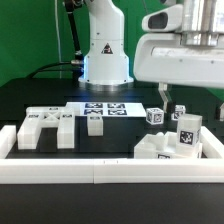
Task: Assemble chair
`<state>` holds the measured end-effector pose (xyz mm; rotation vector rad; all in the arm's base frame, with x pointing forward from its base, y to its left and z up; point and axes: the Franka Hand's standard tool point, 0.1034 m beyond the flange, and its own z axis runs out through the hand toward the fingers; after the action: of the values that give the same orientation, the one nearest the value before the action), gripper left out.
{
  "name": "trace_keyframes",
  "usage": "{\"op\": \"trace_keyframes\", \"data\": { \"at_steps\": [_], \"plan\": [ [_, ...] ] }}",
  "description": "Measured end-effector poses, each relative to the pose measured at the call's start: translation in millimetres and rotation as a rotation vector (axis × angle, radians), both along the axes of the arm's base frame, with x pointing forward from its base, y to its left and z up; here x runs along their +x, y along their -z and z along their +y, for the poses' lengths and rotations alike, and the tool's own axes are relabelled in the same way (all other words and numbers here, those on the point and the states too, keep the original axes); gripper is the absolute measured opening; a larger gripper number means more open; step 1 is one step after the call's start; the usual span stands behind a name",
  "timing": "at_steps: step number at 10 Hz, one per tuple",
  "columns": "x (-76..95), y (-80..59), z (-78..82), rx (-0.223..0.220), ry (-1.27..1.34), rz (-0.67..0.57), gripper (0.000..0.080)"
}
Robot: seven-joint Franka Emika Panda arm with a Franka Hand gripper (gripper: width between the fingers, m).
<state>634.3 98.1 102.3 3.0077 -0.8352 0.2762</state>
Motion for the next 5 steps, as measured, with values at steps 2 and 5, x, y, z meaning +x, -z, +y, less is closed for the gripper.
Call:
{"op": "trace_keyframes", "data": {
  "at_steps": [2,5],
  "plan": [
    [0.5,-16.1,-8.7,-0.015,-0.134,0.014,0.0648],
    [0.4,-26.3,-7.0,-0.018,-0.144,0.013,0.0648]
  ]
}}
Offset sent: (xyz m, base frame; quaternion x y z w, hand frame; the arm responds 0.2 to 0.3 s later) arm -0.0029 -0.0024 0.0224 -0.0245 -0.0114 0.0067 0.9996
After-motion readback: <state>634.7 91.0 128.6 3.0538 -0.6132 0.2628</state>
